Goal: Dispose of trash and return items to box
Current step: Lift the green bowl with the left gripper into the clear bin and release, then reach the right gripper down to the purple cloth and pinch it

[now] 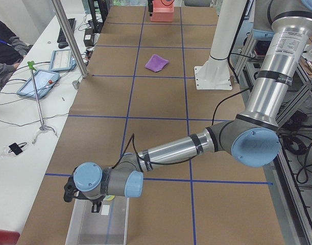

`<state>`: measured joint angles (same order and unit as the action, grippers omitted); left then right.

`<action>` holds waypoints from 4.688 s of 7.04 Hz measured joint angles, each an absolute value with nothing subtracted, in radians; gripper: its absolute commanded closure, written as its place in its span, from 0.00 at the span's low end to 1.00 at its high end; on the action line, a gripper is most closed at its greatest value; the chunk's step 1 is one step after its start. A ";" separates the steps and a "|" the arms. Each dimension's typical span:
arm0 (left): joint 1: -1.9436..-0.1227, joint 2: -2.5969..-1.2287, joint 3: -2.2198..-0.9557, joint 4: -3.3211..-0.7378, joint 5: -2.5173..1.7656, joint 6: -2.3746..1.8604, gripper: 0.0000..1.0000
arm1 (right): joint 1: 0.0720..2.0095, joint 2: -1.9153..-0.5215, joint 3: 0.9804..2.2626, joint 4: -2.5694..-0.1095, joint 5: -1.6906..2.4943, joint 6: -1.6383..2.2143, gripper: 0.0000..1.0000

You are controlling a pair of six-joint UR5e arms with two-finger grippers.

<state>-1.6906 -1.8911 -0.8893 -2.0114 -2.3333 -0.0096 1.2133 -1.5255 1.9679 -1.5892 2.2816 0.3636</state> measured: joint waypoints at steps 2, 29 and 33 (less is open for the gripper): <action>-1.700 -1.955 -0.710 -2.092 -2.204 0.000 1.00 | 1.213 -1.524 1.969 -1.589 2.279 0.364 0.00; -1.533 -1.631 -1.824 -1.224 -2.307 -0.094 0.01 | 0.495 -1.064 1.861 -1.595 1.680 1.310 0.69; -1.532 -1.631 -1.824 -1.224 -2.307 -0.094 0.01 | 0.500 -1.055 1.846 -1.591 1.679 1.306 1.00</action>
<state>-1.5324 -1.6306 -1.8237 -1.2241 -2.3071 -0.0936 0.5004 -1.0550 1.8460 -1.5910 1.6793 1.3062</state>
